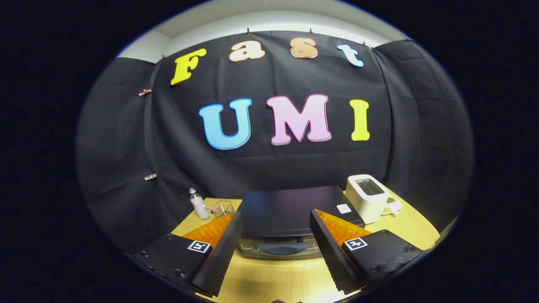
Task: Open the toaster oven, put the food inside, and close the toaster oven door.
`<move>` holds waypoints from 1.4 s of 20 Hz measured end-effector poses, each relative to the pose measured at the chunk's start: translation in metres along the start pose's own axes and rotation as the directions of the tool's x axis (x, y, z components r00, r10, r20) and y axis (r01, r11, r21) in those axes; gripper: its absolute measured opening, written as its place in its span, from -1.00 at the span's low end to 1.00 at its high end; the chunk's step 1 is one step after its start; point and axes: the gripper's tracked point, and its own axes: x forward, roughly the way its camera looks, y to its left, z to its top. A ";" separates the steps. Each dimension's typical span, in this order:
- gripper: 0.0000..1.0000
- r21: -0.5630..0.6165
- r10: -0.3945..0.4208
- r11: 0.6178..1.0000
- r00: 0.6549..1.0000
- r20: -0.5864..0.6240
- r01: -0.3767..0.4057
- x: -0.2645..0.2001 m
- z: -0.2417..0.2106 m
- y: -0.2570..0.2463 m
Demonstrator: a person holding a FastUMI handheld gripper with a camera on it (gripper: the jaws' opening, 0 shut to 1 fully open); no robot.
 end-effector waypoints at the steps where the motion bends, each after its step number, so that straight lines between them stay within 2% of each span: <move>1: 0.96 -0.010 -0.006 1.000 0.999 0.032 0.006 -0.009 0.014 -0.002; 6: 0.96 -0.067 -0.013 0.997 0.991 0.135 0.022 -0.056 0.060 -0.010; 10: 0.96 -0.062 0.016 0.998 0.991 0.135 -0.007 -0.081 0.056 -0.016; 13: 0.97 -0.107 0.011 0.994 0.995 0.101 0.000 -0.082 0.048 -0.039; 19: 0.96 -0.080 0.020 0.997 0.995 0.099 -0.013 -0.075 0.044 -0.075; 22: 0.96 -0.075 0.037 0.997 0.995 0.091 -0.030 -0.073 0.039 -0.085; 28: 0.96 -0.103 0.021 0.995 0.997 0.080 -0.013 -0.074 0.031 -0.097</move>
